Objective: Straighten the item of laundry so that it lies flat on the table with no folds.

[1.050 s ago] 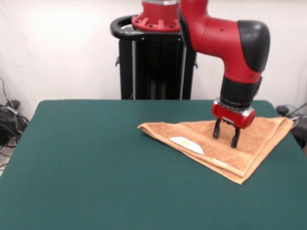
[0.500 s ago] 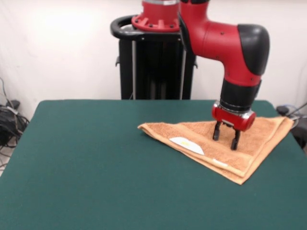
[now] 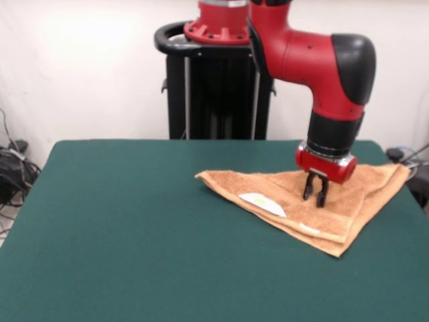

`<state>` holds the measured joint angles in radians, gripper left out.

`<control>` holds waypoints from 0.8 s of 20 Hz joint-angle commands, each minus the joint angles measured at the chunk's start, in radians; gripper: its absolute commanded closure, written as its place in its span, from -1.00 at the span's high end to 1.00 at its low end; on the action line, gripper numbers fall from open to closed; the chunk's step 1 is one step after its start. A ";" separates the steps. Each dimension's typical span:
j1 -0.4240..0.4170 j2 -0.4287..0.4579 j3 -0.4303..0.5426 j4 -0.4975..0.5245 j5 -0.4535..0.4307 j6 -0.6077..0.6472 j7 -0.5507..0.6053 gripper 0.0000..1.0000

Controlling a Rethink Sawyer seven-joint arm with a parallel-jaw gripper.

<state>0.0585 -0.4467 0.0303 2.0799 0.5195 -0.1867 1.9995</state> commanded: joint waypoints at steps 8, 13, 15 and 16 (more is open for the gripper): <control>-0.040 0.172 0.129 -0.185 -0.001 -0.105 0.262 -1.00; -0.036 0.169 0.126 -0.184 -0.001 -0.110 0.265 -1.00; -0.039 0.165 0.127 -0.182 -0.003 -0.106 0.264 -1.00; -0.038 0.159 0.125 -0.177 0.000 -0.103 0.265 -1.00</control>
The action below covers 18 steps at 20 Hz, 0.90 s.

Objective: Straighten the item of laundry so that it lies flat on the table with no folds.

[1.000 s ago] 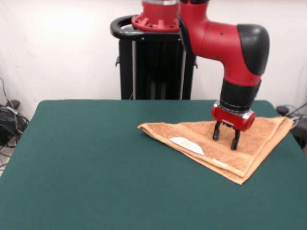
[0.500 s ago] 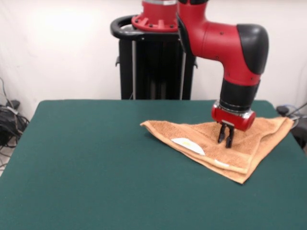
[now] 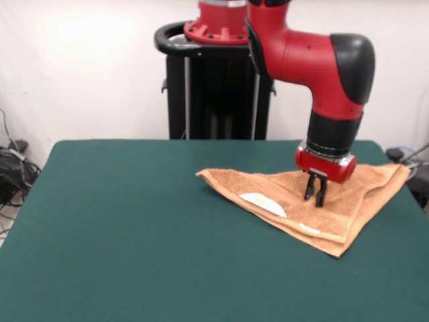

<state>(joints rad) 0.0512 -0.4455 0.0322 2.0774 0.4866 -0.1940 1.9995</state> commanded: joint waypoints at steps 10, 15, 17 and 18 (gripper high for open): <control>-0.022 0.074 0.112 -0.123 0.049 -0.038 0.263 -1.00; -0.016 0.030 0.107 -0.089 0.052 -0.012 0.265 -1.00; -0.014 0.020 0.104 -0.082 0.054 -0.004 0.263 -1.00; -0.012 0.015 0.102 -0.080 0.055 0.000 0.262 -1.00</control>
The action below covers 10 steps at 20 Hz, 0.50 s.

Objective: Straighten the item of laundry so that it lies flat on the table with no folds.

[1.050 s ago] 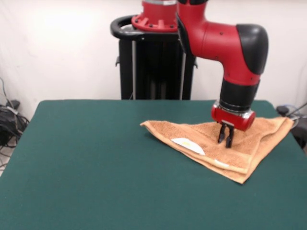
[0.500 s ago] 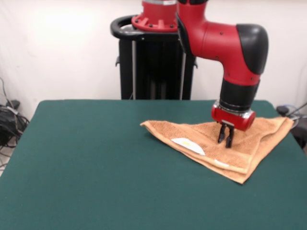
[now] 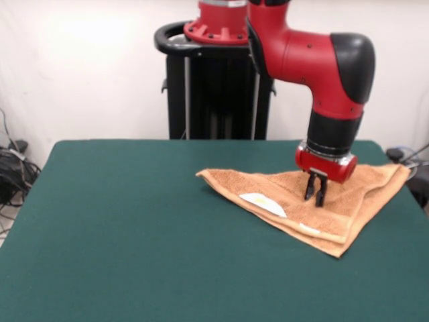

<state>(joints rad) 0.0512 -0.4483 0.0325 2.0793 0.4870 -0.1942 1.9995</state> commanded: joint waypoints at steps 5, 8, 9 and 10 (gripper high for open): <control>-0.005 -0.029 0.088 -0.059 0.063 0.038 0.256 -1.00; -0.005 -0.065 0.078 -0.036 0.062 0.063 0.250 -1.00; -0.004 -0.076 0.072 -0.030 0.061 0.069 0.247 -1.00; -0.003 -0.085 0.065 -0.026 0.060 0.076 0.242 -1.00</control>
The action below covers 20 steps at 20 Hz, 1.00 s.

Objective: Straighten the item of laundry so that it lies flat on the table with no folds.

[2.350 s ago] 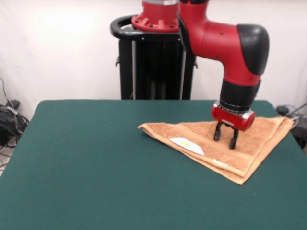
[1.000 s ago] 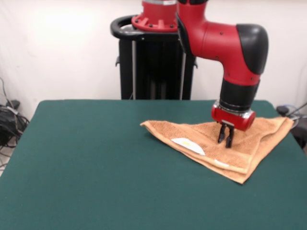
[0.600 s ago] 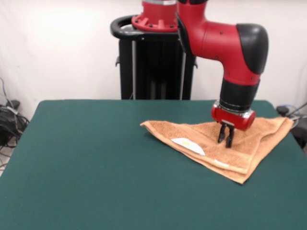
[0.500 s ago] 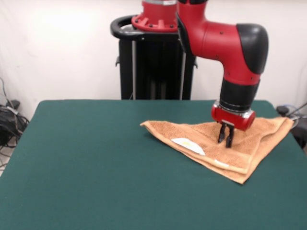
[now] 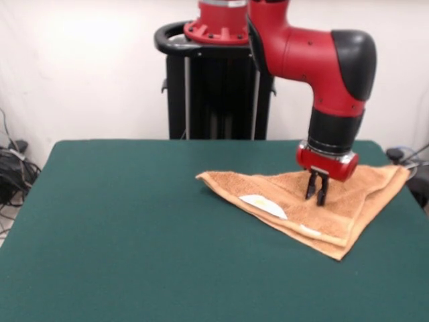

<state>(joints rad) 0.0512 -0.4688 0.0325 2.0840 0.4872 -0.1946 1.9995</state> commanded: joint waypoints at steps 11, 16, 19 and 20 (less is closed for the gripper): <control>0.052 -0.144 -0.032 -0.034 0.091 0.202 0.207 -1.00; 0.069 -0.164 -0.054 -0.037 0.090 0.239 0.212 -1.00; 0.068 -0.167 -0.060 -0.041 0.085 0.249 0.209 -1.00; 0.067 -0.167 -0.061 -0.043 0.083 0.251 0.208 -1.00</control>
<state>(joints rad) 0.1115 -0.6158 -0.0105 2.0842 0.5076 -0.0380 1.9995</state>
